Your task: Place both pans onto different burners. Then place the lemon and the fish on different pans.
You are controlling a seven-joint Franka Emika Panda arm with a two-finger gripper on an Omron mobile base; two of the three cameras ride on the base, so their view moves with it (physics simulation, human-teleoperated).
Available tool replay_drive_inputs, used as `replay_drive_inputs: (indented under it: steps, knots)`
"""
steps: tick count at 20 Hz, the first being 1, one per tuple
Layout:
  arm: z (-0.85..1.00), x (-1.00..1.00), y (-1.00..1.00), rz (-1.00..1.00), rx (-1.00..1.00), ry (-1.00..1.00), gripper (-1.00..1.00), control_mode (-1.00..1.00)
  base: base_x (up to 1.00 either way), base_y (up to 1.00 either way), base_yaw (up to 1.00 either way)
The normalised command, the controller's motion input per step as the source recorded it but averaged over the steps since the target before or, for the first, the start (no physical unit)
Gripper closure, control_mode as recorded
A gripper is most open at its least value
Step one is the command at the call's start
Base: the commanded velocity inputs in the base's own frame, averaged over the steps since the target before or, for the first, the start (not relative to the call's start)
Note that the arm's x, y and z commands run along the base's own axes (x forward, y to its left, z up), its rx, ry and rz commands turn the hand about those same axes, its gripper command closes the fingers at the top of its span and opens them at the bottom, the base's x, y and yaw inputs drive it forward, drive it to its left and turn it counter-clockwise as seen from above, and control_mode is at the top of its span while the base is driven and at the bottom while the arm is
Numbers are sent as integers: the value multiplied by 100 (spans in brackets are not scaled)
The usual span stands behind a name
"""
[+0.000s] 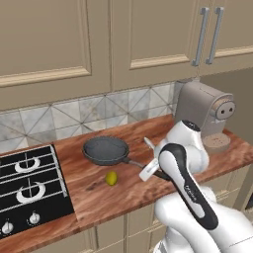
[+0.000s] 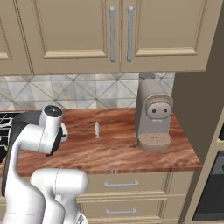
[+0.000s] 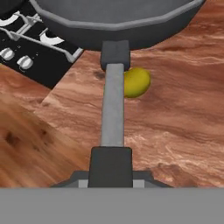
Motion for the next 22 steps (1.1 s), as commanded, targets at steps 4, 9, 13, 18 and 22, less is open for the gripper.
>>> replay_drive_inputs:
  steps: [4, 9, 13, 18, 22]
  knots:
    - [45, -64, 27, 12, 9, 0, 100, -100, 0, 0, 0]
    - [28, -58, 38, 10, 4, 0, 100, -100, 0, 0, 0]
    - [10, -56, 46, 8, 0, 0, 100, -100, 0, 0, 0]
    - [1, -54, 45, 5, 0, -3, 100, -100, 0, 0, 0]
    - [0, -35, 40, 1, -3, -13, 100, -100, 0, 0, 0]
